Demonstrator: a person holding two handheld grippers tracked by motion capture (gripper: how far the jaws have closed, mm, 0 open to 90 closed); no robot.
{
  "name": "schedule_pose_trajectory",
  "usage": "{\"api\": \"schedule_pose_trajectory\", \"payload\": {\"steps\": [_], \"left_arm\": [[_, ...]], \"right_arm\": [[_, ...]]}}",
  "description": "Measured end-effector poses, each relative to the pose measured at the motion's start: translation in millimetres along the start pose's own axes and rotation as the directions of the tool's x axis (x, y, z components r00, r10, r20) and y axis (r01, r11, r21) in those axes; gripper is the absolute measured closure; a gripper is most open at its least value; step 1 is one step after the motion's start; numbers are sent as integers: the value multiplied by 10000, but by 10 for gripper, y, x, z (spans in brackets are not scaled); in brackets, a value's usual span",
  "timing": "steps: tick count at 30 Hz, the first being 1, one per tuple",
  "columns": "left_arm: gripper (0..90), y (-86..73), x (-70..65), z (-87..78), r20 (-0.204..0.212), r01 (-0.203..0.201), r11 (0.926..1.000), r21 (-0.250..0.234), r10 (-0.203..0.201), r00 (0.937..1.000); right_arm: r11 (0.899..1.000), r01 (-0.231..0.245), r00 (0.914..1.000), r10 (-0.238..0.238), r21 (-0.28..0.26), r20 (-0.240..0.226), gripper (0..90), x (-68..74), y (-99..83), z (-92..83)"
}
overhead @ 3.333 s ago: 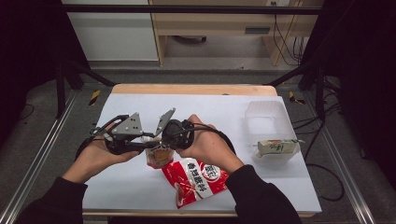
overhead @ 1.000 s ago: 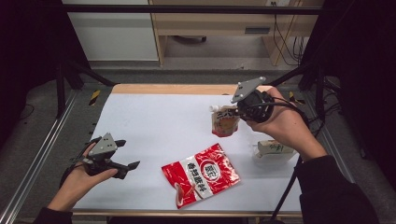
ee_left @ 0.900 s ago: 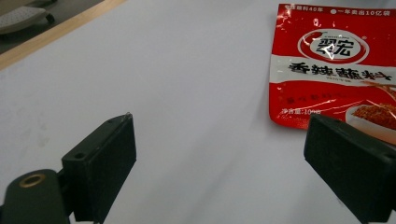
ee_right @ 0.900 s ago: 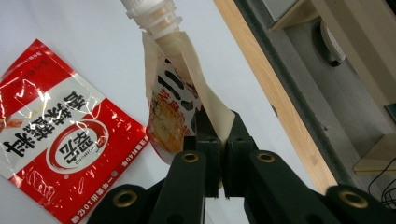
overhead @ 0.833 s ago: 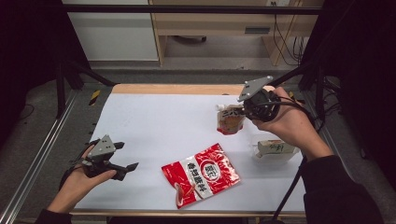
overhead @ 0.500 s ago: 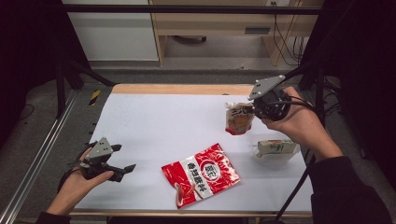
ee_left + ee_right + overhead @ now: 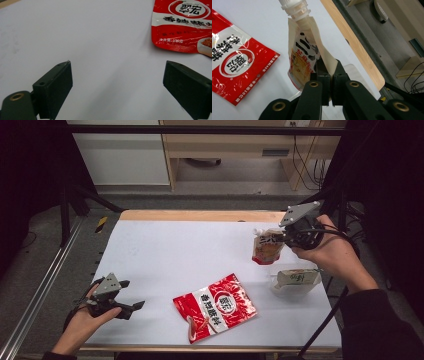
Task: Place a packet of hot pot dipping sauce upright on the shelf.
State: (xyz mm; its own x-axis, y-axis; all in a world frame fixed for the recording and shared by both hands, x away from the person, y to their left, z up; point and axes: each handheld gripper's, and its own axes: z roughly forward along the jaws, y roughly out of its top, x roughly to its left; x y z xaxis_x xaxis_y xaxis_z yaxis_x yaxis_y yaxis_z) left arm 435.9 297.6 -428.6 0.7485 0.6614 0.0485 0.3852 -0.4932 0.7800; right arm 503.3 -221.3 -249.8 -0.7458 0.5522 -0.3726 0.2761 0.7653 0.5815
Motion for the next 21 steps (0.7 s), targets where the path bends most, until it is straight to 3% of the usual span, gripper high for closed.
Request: {"api": "schedule_pose_trajectory", "payload": {"steps": [21], "left_arm": [[88,-68,-30,77,135,63,9999,142,-65,9999]], "right_arm": [[9968,-672,9977,669,428,93,881,-116,-334,93]]}}
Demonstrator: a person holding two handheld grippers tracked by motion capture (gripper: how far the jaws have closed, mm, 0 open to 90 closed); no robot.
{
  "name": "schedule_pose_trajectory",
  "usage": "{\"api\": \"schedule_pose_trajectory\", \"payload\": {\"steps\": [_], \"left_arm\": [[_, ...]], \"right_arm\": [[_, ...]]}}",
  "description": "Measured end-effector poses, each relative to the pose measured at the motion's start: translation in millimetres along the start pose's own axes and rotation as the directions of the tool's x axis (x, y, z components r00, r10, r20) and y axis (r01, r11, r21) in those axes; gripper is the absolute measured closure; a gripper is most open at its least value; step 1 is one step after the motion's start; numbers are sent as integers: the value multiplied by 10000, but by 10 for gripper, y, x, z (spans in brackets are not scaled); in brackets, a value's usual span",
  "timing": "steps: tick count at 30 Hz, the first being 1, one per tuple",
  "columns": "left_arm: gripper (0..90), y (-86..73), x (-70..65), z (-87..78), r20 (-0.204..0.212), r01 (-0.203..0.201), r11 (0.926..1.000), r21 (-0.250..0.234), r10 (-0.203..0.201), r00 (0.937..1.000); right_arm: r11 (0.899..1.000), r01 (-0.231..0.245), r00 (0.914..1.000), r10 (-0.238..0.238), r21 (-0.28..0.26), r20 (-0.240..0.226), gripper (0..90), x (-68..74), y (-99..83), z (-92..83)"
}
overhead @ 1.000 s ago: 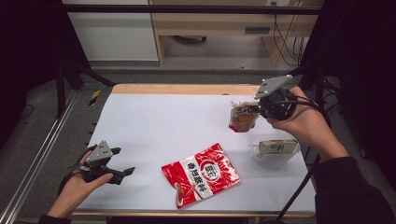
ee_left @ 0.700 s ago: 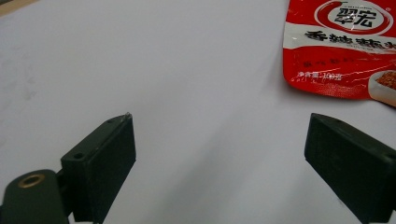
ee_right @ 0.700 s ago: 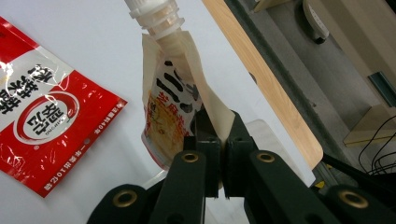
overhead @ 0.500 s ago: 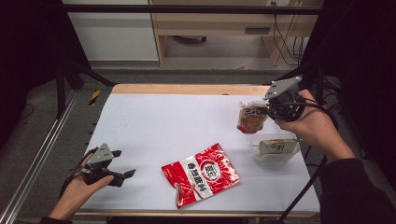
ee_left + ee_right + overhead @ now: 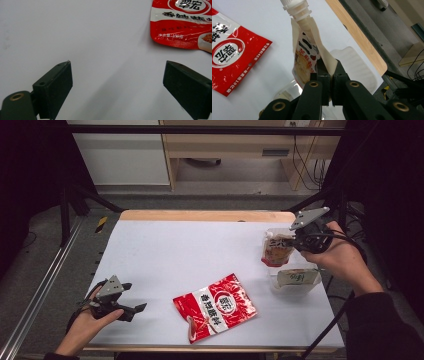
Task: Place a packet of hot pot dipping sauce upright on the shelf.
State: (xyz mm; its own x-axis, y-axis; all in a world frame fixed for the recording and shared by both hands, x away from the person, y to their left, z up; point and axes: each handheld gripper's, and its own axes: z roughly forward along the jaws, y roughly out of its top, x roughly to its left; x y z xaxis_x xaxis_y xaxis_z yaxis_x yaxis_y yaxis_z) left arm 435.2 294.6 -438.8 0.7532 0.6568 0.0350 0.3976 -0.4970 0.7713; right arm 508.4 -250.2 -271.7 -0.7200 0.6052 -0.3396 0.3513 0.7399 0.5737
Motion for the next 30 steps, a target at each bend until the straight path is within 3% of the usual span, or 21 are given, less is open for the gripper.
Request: {"api": "schedule_pose_trajectory", "payload": {"steps": [19,27,30], "left_arm": [[88,-39,-3,22,77,26,10000,81,-27,10000],[88,-41,-3,17,87,26,10000,84,-27,10000],[88,-40,-2,17,86,28,10000,81,-28,10000]], "right_arm": [[9980,-343,9993,351,539,-138,881,-43,-261,141],[9979,-571,9981,578,318,-211,881,-52,-296,127],[9984,-447,9985,457,335,-300,881,-47,-291,101]]}}
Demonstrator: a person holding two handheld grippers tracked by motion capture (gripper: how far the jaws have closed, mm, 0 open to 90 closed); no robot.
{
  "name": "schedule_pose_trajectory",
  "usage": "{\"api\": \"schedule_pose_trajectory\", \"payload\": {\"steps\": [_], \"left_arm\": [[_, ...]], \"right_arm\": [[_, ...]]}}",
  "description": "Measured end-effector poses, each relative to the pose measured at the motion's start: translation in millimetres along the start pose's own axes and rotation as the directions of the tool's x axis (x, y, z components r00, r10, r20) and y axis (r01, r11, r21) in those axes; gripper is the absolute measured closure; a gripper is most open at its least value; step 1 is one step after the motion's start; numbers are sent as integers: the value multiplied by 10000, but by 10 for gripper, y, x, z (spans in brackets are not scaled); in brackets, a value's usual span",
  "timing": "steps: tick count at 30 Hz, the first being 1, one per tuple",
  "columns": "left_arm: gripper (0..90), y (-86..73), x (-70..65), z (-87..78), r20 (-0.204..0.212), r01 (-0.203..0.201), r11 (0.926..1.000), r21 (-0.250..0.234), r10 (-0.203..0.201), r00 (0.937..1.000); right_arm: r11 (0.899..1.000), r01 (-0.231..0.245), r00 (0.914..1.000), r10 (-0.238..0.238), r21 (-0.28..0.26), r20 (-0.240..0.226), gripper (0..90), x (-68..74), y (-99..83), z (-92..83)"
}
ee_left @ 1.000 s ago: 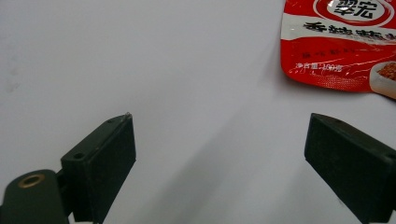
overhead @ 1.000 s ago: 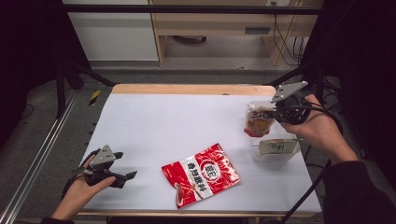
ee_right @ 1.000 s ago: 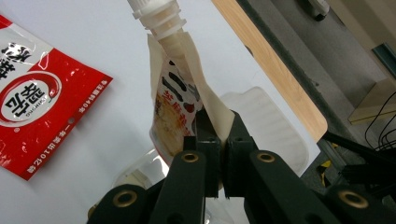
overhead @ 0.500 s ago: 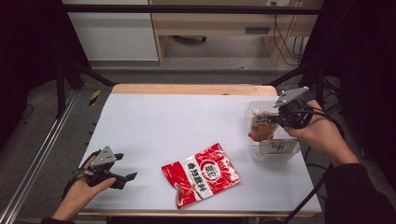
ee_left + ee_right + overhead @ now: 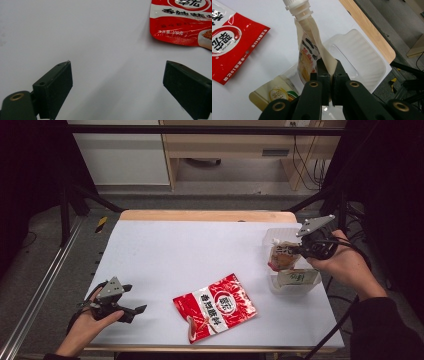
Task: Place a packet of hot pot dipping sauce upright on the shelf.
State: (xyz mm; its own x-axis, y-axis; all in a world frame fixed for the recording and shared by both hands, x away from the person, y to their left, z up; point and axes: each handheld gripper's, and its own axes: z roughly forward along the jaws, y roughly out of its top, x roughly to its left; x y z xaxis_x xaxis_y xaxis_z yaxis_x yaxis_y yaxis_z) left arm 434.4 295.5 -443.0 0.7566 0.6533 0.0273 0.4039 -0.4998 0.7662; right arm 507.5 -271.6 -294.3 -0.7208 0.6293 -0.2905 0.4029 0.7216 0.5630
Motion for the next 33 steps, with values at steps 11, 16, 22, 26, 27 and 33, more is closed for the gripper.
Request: {"api": "schedule_pose_trajectory", "payload": {"steps": [11,16,22,26,27,33], "left_arm": [[88,4,-3,2,11,21,10000,-38,-21,10000],[88,-2,-12,5,46,11,10000,-29,-11,10000],[88,1,-17,10,79,-14,10000,-32,14,10000],[88,4,-16,10,66,4,10000,-43,-3,10000],[88,4,-15,9,63,6,10000,-47,-6,10000],[89,-8,-19,24,93,-2,10000,7,2,10000]], "right_arm": [[9999,42,10000,-43,141,50,880,-23,-3,-7],[9998,10,9999,-14,201,157,880,-47,-13,-16],[9998,-109,9999,108,140,46,880,-66,-58,-20],[9998,-200,9998,199,58,78,879,-88,-62,-44],[9998,-166,9998,165,58,107,879,-95,-61,-57],[9998,-159,9998,158,69,98,879,-98,-81,-65]]}}
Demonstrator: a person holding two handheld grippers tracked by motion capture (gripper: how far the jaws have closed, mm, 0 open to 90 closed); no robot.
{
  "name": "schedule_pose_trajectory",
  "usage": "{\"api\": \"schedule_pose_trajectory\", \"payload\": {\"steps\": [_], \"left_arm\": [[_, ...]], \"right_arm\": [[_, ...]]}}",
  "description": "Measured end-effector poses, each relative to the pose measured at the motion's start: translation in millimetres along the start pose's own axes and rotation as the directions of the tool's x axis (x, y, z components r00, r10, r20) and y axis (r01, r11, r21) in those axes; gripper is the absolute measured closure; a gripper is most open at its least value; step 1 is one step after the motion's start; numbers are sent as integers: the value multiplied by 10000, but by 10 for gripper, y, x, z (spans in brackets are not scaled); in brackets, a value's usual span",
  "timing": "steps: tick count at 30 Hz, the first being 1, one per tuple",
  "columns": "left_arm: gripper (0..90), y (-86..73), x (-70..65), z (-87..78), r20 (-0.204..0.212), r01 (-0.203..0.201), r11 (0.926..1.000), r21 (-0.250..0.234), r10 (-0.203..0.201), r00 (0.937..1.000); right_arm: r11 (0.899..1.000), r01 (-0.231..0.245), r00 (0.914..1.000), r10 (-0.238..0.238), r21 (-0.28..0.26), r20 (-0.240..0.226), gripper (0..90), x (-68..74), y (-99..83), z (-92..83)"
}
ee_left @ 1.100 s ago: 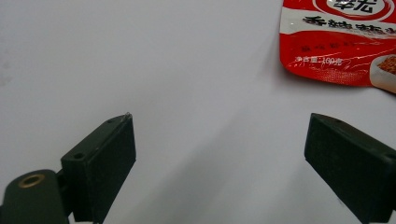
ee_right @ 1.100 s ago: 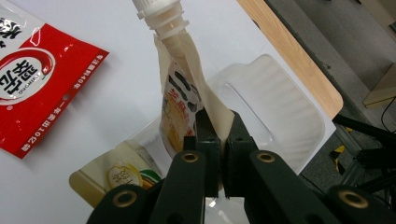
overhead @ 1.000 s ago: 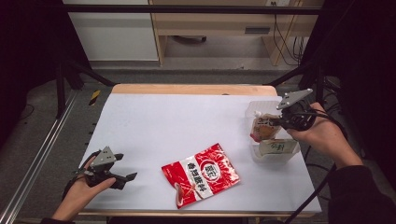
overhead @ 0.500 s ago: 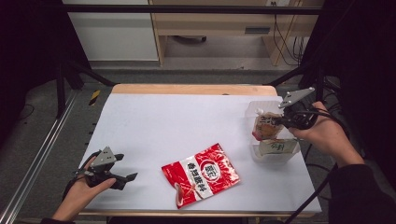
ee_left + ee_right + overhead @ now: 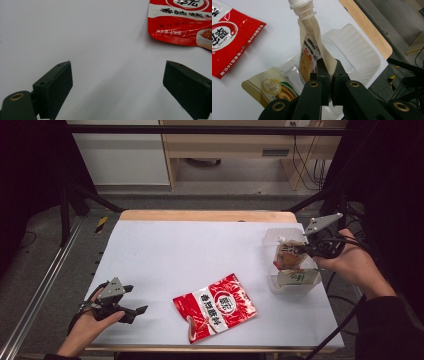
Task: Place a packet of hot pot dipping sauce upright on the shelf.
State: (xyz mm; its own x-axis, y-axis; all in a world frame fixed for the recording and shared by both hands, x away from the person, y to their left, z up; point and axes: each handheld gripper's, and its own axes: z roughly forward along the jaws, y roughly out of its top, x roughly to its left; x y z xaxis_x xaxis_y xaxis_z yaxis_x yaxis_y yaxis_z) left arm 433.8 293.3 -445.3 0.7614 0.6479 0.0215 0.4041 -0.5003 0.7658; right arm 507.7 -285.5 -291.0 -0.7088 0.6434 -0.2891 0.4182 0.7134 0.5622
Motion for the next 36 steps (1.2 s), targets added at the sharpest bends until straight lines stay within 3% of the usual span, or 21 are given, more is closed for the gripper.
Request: {"api": "schedule_pose_trajectory", "payload": {"steps": [15,24,29,36], "left_arm": [[91,5,-9,13,31,-19,10000,4,18,10000],[90,12,-16,15,51,-47,10000,-3,47,10000],[91,-4,-16,18,31,-23,10000,-22,23,10000],[91,-15,-8,0,10,13,10000,-63,-12,10000]], "right_arm": [[9999,-19,9998,16,-153,-217,878,17,-112,-71],[9993,-140,9999,138,-361,-56,878,-1,-66,16],[10000,43,9998,-44,-64,-174,878,18,-18,109],[9999,-119,9992,123,110,-380,877,68,-50,268]]}}
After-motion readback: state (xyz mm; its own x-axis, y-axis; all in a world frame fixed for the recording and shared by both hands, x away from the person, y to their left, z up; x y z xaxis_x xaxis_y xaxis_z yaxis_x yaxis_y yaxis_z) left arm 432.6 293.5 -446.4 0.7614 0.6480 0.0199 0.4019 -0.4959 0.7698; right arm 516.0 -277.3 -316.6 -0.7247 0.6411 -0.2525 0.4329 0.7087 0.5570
